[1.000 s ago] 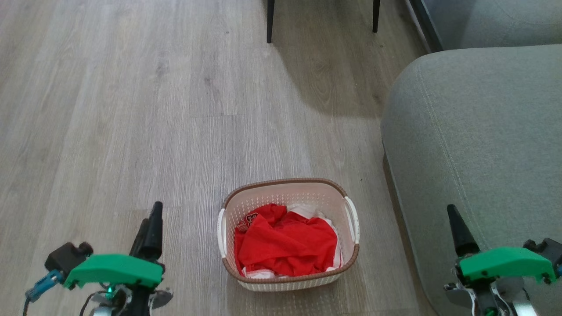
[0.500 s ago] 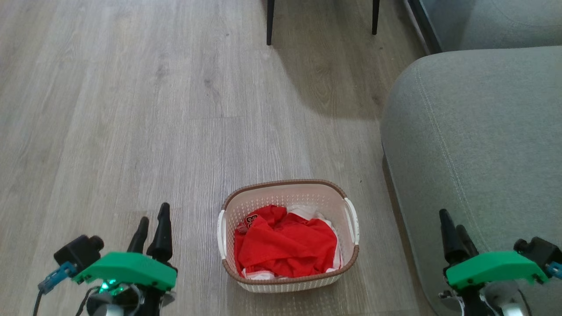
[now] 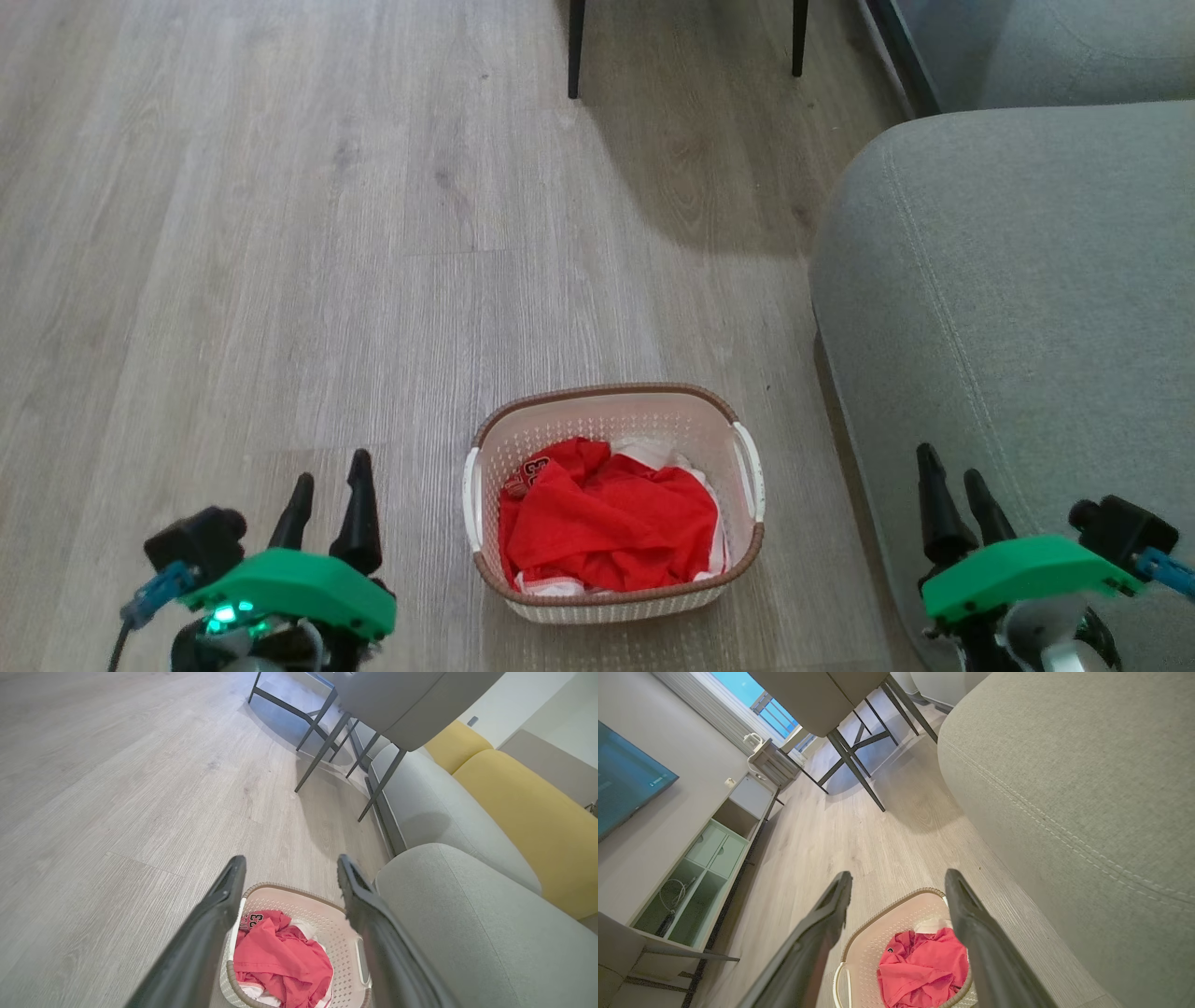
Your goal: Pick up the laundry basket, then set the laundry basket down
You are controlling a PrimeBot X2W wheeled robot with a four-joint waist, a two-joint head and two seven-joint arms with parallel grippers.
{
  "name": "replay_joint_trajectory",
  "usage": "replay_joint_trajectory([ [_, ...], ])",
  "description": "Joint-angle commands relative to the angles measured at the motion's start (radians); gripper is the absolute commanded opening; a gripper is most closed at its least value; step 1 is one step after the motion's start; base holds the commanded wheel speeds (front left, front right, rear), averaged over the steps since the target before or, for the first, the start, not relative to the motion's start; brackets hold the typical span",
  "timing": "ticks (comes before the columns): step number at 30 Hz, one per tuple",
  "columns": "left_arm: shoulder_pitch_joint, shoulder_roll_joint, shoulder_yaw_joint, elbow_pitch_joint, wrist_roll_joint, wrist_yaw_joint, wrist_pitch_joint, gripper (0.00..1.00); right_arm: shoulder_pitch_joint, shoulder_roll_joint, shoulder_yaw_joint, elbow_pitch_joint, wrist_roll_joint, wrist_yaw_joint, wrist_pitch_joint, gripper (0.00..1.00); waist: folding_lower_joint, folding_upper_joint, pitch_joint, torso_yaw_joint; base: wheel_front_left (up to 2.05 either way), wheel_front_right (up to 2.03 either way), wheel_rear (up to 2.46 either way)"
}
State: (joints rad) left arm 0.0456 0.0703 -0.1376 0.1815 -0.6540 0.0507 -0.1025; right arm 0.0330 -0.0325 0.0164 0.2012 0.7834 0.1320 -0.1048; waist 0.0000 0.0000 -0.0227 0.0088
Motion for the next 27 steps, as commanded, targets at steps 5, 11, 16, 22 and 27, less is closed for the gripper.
replay_joint_trajectory([
  [5,-0.021,0.023,0.001,-0.037,0.077,0.017,-0.028,1.00,-0.019,-0.012,0.029,-0.036,-0.075,-0.001,-0.026,1.00,0.0000,0.0000,-0.002,0.001,0.00,0.00,0.00],
  [11,-0.009,0.029,-0.018,-0.045,0.161,0.034,-0.049,1.00,-0.016,-0.013,0.044,-0.041,-0.156,-0.001,-0.047,1.00,0.0000,0.0000,-0.006,0.001,0.00,0.00,0.00],
  [16,0.002,0.031,-0.030,-0.049,0.220,0.046,-0.064,1.00,-0.012,-0.014,0.056,-0.044,-0.215,-0.001,-0.061,1.00,0.0000,0.0000,-0.012,0.000,0.00,0.00,0.00],
  [22,0.015,0.032,-0.044,-0.054,0.291,0.056,-0.081,1.00,-0.005,-0.014,0.072,-0.049,-0.285,-0.001,-0.079,1.00,0.0000,0.0000,-0.018,-0.001,0.00,0.00,0.00],
  [27,0.025,0.031,-0.052,-0.053,0.345,0.060,-0.096,1.00,0.000,-0.015,0.085,-0.053,-0.342,-0.001,-0.093,1.00,0.0000,0.0000,-0.022,0.001,0.00,0.00,0.00],
])
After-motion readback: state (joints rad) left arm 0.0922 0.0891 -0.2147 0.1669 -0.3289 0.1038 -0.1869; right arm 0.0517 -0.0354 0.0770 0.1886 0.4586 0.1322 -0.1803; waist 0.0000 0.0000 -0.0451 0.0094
